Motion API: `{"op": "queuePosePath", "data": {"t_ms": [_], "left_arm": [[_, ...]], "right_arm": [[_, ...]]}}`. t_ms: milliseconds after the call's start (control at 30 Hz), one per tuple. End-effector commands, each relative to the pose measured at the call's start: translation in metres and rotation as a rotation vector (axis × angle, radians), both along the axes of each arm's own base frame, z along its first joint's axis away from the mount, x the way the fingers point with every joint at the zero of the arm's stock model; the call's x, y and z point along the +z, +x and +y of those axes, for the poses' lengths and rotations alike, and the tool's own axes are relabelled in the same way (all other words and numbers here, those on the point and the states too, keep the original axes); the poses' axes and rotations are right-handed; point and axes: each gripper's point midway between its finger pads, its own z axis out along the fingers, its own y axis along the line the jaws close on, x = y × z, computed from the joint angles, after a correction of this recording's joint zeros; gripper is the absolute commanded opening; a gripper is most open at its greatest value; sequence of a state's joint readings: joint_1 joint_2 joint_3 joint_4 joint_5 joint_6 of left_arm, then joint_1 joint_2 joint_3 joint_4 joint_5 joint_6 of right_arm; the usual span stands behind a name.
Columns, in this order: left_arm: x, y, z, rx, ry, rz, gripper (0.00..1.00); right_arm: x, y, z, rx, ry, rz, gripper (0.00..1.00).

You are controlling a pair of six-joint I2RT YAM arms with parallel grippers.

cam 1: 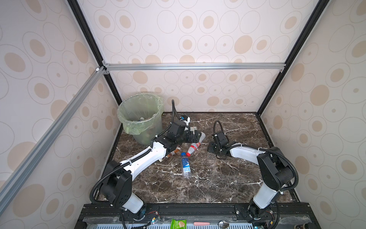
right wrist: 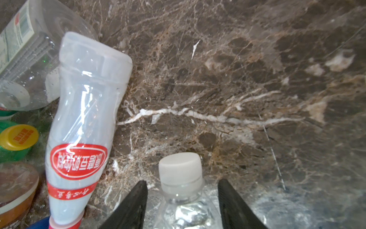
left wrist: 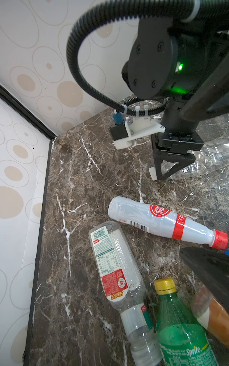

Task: Throw the plastic bottles in the bin
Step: Move the plastic bottle to the center of the table, then pick up the plastic bottle from the center of the table.

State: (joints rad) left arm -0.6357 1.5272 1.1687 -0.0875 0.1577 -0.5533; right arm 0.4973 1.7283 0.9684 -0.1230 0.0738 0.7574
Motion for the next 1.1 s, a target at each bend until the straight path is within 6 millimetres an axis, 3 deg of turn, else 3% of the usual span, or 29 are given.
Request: {"op": "queuePosePath", "data": {"t_ms": [0,567,700,1067], "left_arm": [[0.006,0.001,-0.004,-0.009,0.003,-0.018,0.99],[0.006,0.001,-0.005,-0.012,-0.004,-0.014,0.99],[0.007,0.000,-0.005,-0.010,-0.001,-0.016,0.99],[0.003,-0.003,-0.002,-0.006,0.007,-0.008,0.99]], "right_arm": [[-0.013,-0.010,0.000,-0.003,0.016,0.042,0.58],[-0.027,-0.028,-0.001,0.001,0.041,0.060,0.43],[-0.024,-0.023,-0.001,-0.006,0.039,0.046,0.33],[0.002,0.005,-0.004,-0.028,0.032,-0.013,0.26]]}}
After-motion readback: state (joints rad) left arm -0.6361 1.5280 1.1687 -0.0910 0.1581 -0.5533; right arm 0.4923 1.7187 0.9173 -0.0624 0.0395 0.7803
